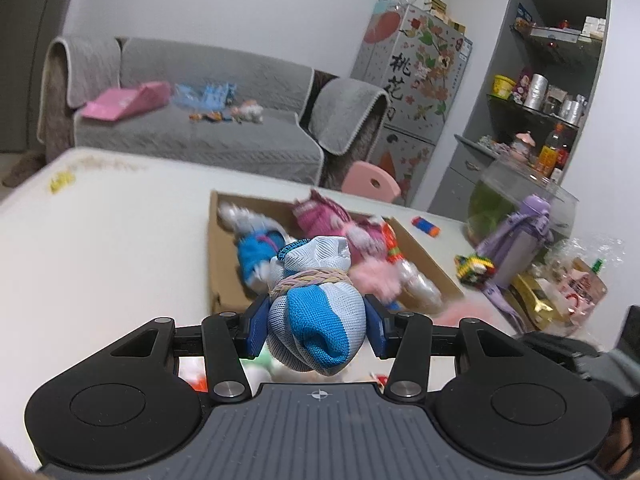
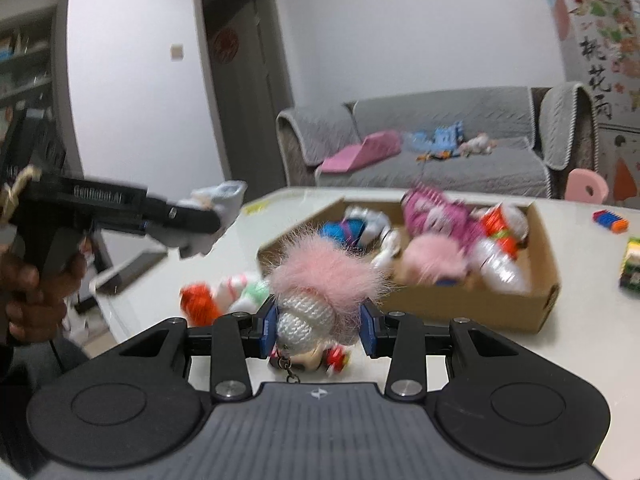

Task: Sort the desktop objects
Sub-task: 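Lift and carry the blue-white sock and pink pompom over the cardboard tray, then open both tools to drop the blue-white sock and pink pompom into the tray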

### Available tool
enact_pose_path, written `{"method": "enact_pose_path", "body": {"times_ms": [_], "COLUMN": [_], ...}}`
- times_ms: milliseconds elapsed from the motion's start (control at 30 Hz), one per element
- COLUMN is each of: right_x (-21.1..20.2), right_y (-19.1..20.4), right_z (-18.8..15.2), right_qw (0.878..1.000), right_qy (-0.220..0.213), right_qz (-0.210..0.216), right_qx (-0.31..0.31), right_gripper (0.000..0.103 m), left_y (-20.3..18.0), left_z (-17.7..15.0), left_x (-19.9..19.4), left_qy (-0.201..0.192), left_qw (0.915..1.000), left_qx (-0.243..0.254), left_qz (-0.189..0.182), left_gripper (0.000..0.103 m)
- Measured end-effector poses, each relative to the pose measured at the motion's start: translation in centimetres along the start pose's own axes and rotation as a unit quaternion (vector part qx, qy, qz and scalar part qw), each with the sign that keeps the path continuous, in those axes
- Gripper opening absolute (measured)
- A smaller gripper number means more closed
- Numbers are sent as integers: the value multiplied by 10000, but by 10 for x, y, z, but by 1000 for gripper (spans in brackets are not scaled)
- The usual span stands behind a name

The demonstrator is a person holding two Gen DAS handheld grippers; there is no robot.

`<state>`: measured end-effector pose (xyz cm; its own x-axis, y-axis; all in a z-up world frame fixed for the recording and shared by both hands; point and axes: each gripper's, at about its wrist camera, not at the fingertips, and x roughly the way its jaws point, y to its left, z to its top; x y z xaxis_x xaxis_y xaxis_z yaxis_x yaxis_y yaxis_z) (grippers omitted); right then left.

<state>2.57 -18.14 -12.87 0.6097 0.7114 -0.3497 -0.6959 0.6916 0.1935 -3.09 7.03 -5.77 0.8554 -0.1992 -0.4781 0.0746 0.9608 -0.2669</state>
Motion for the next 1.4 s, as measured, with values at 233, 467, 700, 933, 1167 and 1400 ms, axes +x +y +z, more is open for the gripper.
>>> {"method": "enact_pose_path", "body": {"times_ms": [233,467,700,933,1167,1400], "right_x": [-9,14,53,84,93,107], "right_y": [-36,-77,-110,-121,-121,-116], "right_z": [40,88,109,94,86,95], "right_qw": [9980,9946,9929,9929,9925,9937], "right_qy": [-478,-748,-761,-372,-78,-43], "right_qz": [-367,-675,-851,-1092,-1161,-1040], "right_qx": [179,251,329,285,378,425], "right_gripper": [36,36,36,36,36,36], "left_y": [-11,-8,2,19,30,25], "left_z": [32,63,81,85,87,87], "left_x": [17,62,124,176,212,223], "left_qy": [-241,-322,-283,-17,265,364], "left_qw": [9984,9971,9933,9931,9919,9902], "left_qx": [457,536,837,756,756,904], "left_qz": [246,427,745,893,981,1004], "left_gripper": [55,55,55,55,55,55]}}
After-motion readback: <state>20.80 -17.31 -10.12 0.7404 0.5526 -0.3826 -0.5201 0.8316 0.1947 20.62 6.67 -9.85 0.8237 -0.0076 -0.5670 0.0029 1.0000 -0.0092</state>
